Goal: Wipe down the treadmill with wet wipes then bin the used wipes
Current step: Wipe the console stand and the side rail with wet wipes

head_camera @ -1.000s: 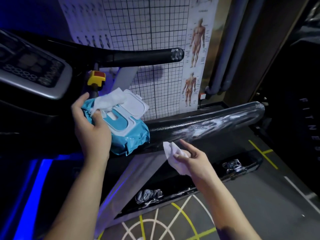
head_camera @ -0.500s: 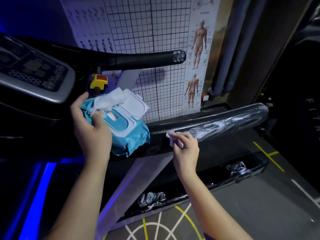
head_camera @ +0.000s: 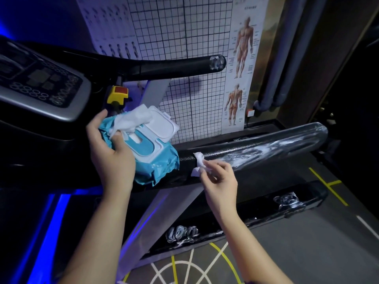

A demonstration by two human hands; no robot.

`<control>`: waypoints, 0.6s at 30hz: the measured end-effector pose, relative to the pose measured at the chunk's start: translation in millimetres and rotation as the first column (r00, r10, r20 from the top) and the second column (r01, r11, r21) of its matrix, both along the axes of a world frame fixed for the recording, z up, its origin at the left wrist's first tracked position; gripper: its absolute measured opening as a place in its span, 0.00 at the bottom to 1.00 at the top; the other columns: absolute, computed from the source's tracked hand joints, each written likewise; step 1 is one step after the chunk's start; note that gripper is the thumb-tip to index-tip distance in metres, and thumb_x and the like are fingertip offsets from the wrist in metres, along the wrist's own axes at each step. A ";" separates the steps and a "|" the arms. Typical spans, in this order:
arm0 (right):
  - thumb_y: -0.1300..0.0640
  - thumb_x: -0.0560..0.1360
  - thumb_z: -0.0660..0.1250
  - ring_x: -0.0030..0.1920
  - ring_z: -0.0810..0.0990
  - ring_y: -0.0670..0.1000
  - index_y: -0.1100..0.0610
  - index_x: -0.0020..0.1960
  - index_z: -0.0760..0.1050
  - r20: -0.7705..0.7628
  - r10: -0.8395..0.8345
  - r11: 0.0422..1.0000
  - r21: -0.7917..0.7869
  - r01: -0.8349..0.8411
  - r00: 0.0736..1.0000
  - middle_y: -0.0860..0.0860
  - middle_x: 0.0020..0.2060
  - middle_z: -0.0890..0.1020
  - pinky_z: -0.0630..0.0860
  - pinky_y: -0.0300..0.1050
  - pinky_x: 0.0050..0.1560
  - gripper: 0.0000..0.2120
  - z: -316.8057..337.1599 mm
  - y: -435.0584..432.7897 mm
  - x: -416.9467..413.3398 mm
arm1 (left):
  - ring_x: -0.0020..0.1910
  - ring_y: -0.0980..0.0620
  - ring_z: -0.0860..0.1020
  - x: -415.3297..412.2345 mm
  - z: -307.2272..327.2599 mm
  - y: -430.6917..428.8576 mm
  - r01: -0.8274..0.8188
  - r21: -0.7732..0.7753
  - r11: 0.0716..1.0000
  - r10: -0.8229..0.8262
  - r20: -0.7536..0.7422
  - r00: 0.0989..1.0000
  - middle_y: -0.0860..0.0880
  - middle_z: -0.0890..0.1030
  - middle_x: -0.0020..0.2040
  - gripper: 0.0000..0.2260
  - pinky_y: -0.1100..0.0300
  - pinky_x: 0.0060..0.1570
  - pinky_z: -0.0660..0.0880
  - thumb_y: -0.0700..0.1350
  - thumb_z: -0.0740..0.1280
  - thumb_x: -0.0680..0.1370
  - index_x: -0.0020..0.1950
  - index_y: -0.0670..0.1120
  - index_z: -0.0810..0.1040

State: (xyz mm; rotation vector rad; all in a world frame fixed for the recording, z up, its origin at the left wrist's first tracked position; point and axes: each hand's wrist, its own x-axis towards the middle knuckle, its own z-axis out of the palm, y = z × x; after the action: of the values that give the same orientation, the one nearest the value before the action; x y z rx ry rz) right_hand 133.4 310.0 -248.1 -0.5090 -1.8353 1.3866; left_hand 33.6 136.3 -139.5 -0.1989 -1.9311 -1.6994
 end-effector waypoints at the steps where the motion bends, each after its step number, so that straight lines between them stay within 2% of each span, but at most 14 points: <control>1: 0.65 0.74 0.74 0.54 0.81 0.43 0.57 0.57 0.85 -0.015 0.028 0.998 0.047 -0.028 0.999 0.51 0.54 0.78 0.77 0.32 0.50 0.12 -3.4 -1.5 2.5 | 0.70 0.56 0.76 -0.3 -0.3 0.7 0.000 0.008 1.000 0.000 0.006 1.000 0.53 0.76 0.71 0.23 0.70 0.64 0.73 0.35 0.60 0.83 0.75 0.53 0.72; 4: 0.72 0.74 0.71 0.57 0.78 0.41 0.60 0.62 0.81 -0.037 0.076 0.944 0.324 -0.060 0.996 0.53 0.57 0.76 0.77 0.33 0.55 0.19 -15.9 0.7 5.3 | 0.70 0.55 0.76 0.8 -0.9 2.0 0.001 0.012 1.000 -0.001 0.002 1.000 0.51 0.76 0.71 0.23 0.73 0.62 0.72 0.34 0.60 0.83 0.75 0.53 0.72; 6: 0.72 0.75 0.70 0.55 0.80 0.45 0.59 0.63 0.81 -0.045 0.076 0.885 0.464 -0.046 0.996 0.52 0.57 0.77 0.79 0.40 0.55 0.19 -23.5 7.7 2.1 | 0.70 0.54 0.76 2.4 -1.4 4.0 0.000 -0.004 1.000 0.000 -0.010 1.000 0.51 0.76 0.71 0.23 0.75 0.61 0.71 0.34 0.60 0.83 0.75 0.51 0.72; 8: 0.66 0.80 0.67 0.52 0.81 0.49 0.57 0.63 0.82 -0.047 0.051 0.838 0.546 -0.017 0.998 0.50 0.56 0.79 0.79 0.45 0.51 0.14 -27.9 13.8 -1.9 | 0.69 0.55 0.76 2.0 -3.1 5.3 -0.003 -0.015 1.000 0.003 -0.011 1.000 0.52 0.76 0.70 0.23 0.72 0.63 0.72 0.34 0.60 0.82 0.75 0.51 0.72; 10: 0.58 0.84 0.62 0.49 0.79 0.51 0.54 0.62 0.83 -0.059 0.006 0.778 0.627 0.033 0.998 0.49 0.54 0.81 0.77 0.44 0.47 0.13 -29.7 19.4 -4.1 | 0.70 0.54 0.76 0.8 -5.5 6.3 -0.005 -0.015 1.000 0.004 -0.012 1.000 0.52 0.77 0.70 0.23 0.62 0.69 0.73 0.35 0.60 0.81 0.75 0.52 0.72; 12: 0.59 0.83 0.65 0.47 0.78 0.52 0.54 0.60 0.84 -0.093 -0.003 0.742 0.668 0.064 0.996 0.50 0.53 0.82 0.76 0.42 0.47 0.11 -32.8 26.6 -5.9 | 0.70 0.55 0.76 1.0 -7.4 7.6 -0.001 -0.011 1.000 0.000 -0.003 1.000 0.53 0.77 0.70 0.24 0.54 0.71 0.74 0.36 0.60 0.81 0.75 0.54 0.73; 14: 0.63 0.80 0.69 0.46 0.78 0.53 0.56 0.60 0.84 -0.116 -0.002 0.739 0.669 0.080 0.993 0.51 0.52 0.82 0.75 0.41 0.49 0.11 -36.0 33.6 -6.8 | 0.70 0.55 0.76 2.3 -8.4 9.7 -0.004 -0.011 1.000 0.004 0.004 1.000 0.53 0.77 0.70 0.24 0.53 0.72 0.73 0.36 0.60 0.81 0.75 0.54 0.73; 18: 0.62 0.81 0.67 0.45 0.78 0.55 0.55 0.63 0.81 -0.149 0.011 0.755 0.650 0.090 0.989 0.52 0.51 0.82 0.74 0.42 0.50 0.12 -38.0 44.6 -8.1 | 0.70 0.55 0.76 3.4 -9.6 14.2 -0.013 -0.012 1.000 0.013 0.014 1.000 0.54 0.77 0.70 0.24 0.52 0.72 0.73 0.36 0.60 0.81 0.74 0.55 0.73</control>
State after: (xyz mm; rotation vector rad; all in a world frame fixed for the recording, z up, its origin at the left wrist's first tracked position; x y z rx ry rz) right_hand 125.3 354.7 -286.0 -0.0702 -2.0169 0.6379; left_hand 37.0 150.5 -149.2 -0.1789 -1.9496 -1.6853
